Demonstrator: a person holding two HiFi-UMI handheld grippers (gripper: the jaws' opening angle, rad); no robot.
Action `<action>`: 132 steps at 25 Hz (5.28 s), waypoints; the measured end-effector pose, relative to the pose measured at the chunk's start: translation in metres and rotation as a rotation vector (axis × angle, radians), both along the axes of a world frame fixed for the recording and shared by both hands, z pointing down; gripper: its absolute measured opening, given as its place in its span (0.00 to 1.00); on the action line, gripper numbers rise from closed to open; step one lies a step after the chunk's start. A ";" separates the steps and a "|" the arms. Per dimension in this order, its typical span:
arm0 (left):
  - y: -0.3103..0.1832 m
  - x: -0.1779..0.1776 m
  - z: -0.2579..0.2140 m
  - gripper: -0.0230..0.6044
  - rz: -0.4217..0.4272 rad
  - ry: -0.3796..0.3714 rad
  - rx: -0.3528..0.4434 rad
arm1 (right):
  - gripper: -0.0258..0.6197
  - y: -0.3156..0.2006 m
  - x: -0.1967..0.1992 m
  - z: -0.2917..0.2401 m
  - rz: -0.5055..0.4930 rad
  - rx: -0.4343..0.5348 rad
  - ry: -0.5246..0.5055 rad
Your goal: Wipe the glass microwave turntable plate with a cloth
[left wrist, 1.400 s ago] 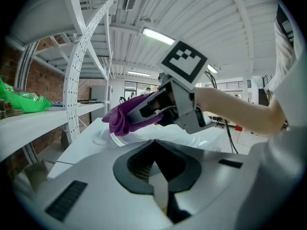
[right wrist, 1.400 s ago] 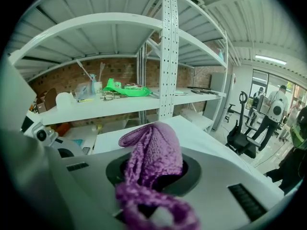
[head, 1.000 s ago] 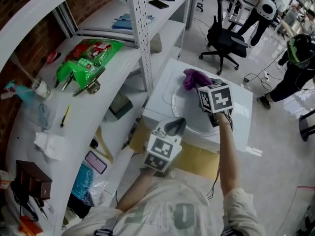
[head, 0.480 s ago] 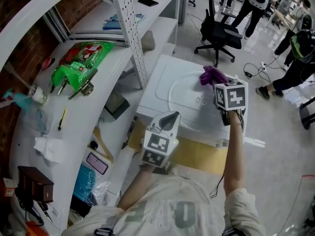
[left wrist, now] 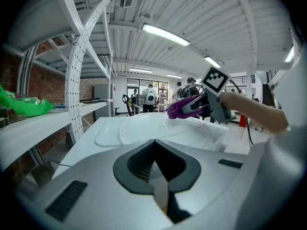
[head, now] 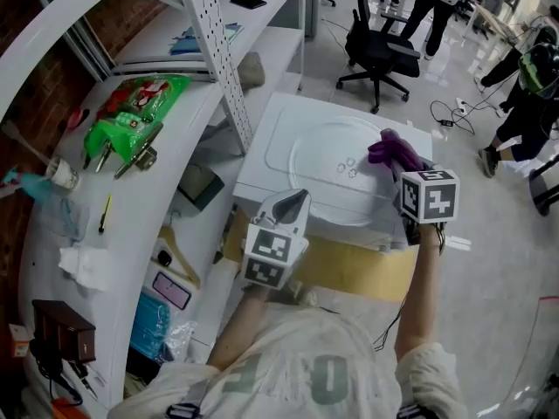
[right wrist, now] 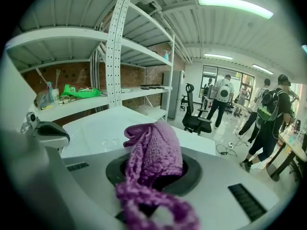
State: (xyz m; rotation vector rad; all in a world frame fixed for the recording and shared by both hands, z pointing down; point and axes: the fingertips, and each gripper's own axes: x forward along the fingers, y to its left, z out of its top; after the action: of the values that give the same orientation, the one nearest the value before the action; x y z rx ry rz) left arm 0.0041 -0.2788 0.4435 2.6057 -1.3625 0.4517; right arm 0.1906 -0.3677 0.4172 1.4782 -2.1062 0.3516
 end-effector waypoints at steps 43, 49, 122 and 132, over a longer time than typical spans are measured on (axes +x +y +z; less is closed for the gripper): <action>0.000 0.003 -0.001 0.04 -0.002 -0.011 0.025 | 0.13 0.072 -0.169 0.009 -0.506 -0.035 0.122; 0.002 0.006 -0.002 0.04 0.008 -0.014 0.034 | 0.13 0.044 -0.182 0.006 -0.517 -0.028 0.127; 0.002 0.003 -0.001 0.04 0.021 -0.001 0.030 | 0.13 -0.009 -0.126 0.004 -0.354 -0.042 0.059; 0.002 0.003 -0.002 0.04 0.017 -0.001 0.037 | 0.13 0.069 -0.146 0.011 -0.462 -0.058 0.047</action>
State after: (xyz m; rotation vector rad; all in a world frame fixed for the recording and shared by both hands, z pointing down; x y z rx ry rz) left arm 0.0074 -0.2767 0.4416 2.6489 -1.3624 0.4340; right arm 0.0442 -0.2982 0.4277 0.9162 -2.2944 0.1967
